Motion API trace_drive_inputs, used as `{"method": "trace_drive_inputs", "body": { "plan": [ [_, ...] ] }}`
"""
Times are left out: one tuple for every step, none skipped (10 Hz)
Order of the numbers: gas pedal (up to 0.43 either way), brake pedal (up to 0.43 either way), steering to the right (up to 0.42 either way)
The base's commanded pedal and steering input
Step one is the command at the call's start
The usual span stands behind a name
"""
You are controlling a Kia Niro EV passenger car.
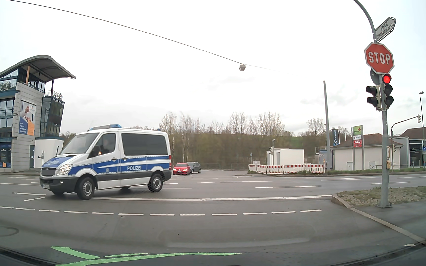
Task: Follow the waypoints while adhering to traffic rules and regulations
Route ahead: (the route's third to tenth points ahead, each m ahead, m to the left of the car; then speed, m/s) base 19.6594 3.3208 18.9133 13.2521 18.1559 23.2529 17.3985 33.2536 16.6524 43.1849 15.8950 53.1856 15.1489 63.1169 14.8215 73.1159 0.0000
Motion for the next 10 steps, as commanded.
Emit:
{"method": "trace_drive_inputs", "body": {
  "plan": [
    [0.000, 0.402, -0.073],
    [0.000, 0.409, -0.073],
    [0.000, 0.409, -0.073],
    [0.000, 0.409, -0.073],
    [0.000, 0.402, -0.073],
    [0.000, 0.409, -0.073],
    [0.000, 0.409, -0.073],
    [0.000, 0.402, -0.073],
    [0.000, 0.409, -0.073],
    [0.000, 0.409, -0.073]
  ]
}}
